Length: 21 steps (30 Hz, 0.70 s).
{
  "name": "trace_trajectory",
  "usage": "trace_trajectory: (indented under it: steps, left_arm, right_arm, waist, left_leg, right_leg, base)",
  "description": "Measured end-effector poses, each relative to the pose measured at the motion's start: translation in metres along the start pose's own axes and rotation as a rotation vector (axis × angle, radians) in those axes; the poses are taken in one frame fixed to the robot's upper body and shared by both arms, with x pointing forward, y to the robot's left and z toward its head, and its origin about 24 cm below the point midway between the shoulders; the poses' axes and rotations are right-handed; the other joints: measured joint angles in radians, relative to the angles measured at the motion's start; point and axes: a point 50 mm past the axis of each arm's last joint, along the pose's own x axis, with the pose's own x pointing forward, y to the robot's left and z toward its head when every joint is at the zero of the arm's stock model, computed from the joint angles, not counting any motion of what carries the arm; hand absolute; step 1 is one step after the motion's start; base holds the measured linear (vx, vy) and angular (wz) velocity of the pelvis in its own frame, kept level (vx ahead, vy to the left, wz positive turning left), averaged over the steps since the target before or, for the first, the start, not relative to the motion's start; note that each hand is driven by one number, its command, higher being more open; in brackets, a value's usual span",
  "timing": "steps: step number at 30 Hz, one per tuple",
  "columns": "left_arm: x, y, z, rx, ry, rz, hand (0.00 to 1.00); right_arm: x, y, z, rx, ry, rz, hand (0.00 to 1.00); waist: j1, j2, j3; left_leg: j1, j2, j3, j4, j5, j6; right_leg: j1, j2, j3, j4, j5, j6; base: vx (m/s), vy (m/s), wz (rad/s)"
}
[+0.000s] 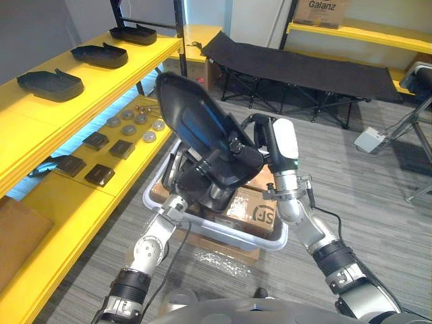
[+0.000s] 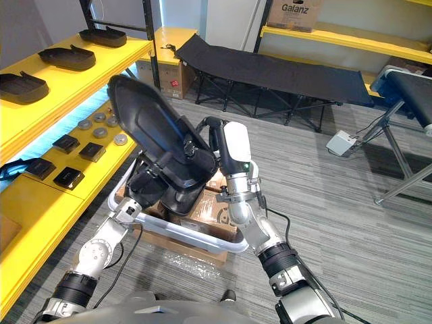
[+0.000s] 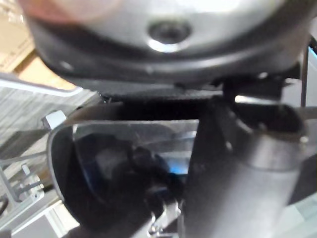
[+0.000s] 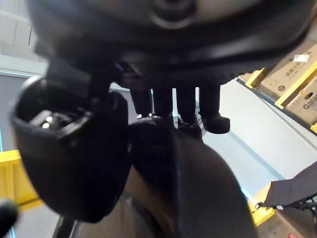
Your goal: Walk over and take three plastic housings, then place them on the shelf
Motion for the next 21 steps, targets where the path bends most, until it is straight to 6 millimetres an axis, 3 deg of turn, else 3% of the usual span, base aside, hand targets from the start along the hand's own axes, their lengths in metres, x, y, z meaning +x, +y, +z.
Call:
trace_trajectory:
  steps: [7, 15, 16, 21]
  left_arm:
    - [-0.001, 0.005, 0.003, 0.053, -0.017, 0.081, 0.0]
    - [-0.002, 0.004, 0.001, 0.043, -0.049, 0.088, 0.0]
    - [-0.003, 0.004, 0.0, 0.039, -0.052, 0.091, 0.0]
    - [-0.011, 0.0, -0.003, 0.042, -0.068, 0.097, 0.0]
  right_arm:
    - [-0.004, 0.014, 0.013, 0.101, -0.023, 0.046, 0.0]
    - [-0.004, 0.015, 0.017, 0.144, -0.013, 0.044, 0.0]
    - [-0.005, 0.015, 0.016, 0.144, -0.011, 0.045, 1.0]
    - [-0.013, 0.011, 0.02, 0.169, -0.03, 0.057, 1.0]
  waist:
    - [-0.001, -0.007, -0.007]
    - [-0.003, -0.001, -0.022]
    - [-0.003, 0.001, -0.025]
    - [-0.01, 0.011, -0.031]
  left_leg:
    - [0.0, 0.0, 0.001, 0.0, 0.0, 0.0]
    - [-0.017, -0.003, 0.007, 0.002, -0.001, 0.0]
    - [-0.017, -0.003, 0.008, 0.002, -0.001, 0.0]
    - [-0.014, -0.003, 0.011, 0.0, -0.001, -0.001]
  right_leg:
    - [-0.002, 0.0, 0.001, -0.004, 0.0, 0.0]
    - [-0.025, 0.001, -0.003, -0.001, 0.0, -0.003]
    - [-0.025, 0.002, -0.003, 0.001, 0.0, -0.003]
    - [-0.026, 0.002, 0.0, 0.001, 0.0, -0.003]
  base:
    - [0.0, 0.0, 0.0]
    - [0.0, 0.001, -0.01]
    - [0.0, 0.0, 0.0]
    - [0.0, 0.0, 0.0]
